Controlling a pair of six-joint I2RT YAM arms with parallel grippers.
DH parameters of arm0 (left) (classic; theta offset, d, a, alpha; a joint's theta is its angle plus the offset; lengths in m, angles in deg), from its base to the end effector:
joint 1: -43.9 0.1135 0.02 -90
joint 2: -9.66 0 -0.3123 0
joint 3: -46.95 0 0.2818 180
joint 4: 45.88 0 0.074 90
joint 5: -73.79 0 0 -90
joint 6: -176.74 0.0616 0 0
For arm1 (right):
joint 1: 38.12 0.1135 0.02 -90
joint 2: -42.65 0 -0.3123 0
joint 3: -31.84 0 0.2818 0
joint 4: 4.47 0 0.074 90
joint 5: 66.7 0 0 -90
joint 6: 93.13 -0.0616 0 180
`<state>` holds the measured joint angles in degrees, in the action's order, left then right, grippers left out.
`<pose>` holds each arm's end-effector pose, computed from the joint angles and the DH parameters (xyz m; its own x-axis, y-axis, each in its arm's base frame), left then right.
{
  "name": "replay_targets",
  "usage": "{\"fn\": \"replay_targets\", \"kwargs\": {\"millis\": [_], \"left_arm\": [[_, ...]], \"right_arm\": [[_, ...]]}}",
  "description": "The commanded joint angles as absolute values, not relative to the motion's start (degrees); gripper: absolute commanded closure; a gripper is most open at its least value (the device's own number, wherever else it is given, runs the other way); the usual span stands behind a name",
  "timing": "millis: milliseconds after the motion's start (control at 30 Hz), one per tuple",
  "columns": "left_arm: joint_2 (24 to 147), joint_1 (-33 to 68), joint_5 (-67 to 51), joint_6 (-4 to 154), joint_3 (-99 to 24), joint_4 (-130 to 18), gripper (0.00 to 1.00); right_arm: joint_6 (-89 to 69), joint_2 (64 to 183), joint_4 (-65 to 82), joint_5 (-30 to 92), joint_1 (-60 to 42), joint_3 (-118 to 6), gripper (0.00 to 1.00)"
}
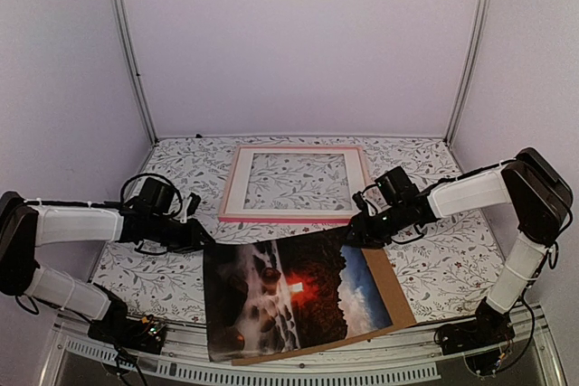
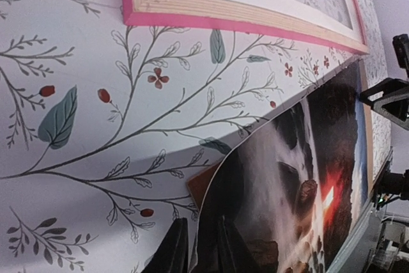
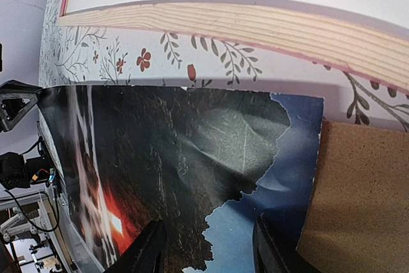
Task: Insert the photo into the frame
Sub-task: Pick up the photo from the backboard, then turn over the photo.
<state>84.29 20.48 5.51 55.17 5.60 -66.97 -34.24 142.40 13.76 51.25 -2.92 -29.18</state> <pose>0.2197 -0.1200 0.1533 -0.9323 -0.1262 -0.3389 0.0927 0.8224 -0.5613 0.2798 0.2327 0.1373 -0.9575 -0.1169 -0.2638 -0.2608 0.7416 0.6181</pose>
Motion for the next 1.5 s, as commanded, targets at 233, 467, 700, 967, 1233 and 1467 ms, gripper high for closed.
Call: {"fn": "replay_targets", "kwargs": {"millis": [233, 467, 700, 967, 1233, 1467], "left_arm": [[82.0, 20.6, 7.6, 56.3, 5.0, -67.1, 1.0], [75.3, 20.6, 8.5, 59.6, 0.9, -70.8, 1.0], [68.2, 20.5, 11.9, 65.7, -6.1, -74.6, 1.0], [66.7, 20.5, 10.8, 70.5, -17.3, -76.3, 1.0], [75.2, 20.5, -1.7, 76.1, -39.0, -82.5, 1.0], [78.1, 18.9, -2.9, 83.3, -49.5, -82.7, 1.0]], "right_arm": [[-35.6, 142.2, 14.9, 52.0, -2.6, -28.6, 0.47], [-35.6, 138.2, 19.4, 51.8, -2.6, -32.2, 0.41], [-33.8, 133.8, 28.9, 47.6, -2.7, -40.0, 0.36], [-32.0, 130.4, 36.4, 44.4, -6.2, -49.9, 0.3], [-30.0, 129.8, 40.1, 47.0, -11.9, -57.4, 0.28], [-29.7, 131.0, 40.8, 47.9, -14.1, -58.7, 0.28]]}}
